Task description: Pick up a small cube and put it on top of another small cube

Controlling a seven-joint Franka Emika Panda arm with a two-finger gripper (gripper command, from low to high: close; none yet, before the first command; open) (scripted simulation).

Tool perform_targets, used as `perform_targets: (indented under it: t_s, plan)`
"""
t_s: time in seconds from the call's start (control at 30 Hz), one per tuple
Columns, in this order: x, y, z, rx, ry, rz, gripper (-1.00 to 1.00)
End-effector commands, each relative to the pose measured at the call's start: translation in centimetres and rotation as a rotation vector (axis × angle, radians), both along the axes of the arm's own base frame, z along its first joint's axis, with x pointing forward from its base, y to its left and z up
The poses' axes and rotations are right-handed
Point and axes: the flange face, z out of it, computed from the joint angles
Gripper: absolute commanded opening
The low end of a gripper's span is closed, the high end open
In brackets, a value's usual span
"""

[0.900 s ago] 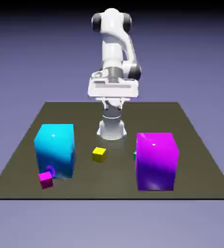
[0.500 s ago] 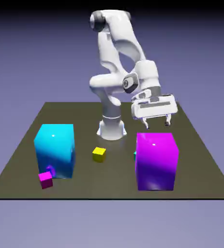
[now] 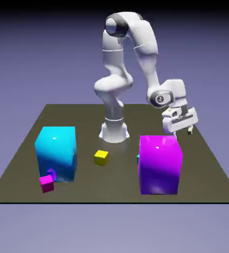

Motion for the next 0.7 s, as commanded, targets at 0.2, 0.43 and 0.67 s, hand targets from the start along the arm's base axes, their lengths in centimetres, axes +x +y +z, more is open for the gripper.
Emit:
perform_targets:
  t_s: [0.2,0.43,0.67]
  plan:
    - [2.1,-1.8,-4.4,-0.055,0.066,-0.265,0.0]
    - [2.7,-1.9,-9.7,-0.06,0.063,-0.262,0.0]
    - [2.2,-1.7,-5.5,-0.053,0.067,-0.266,-1.0]
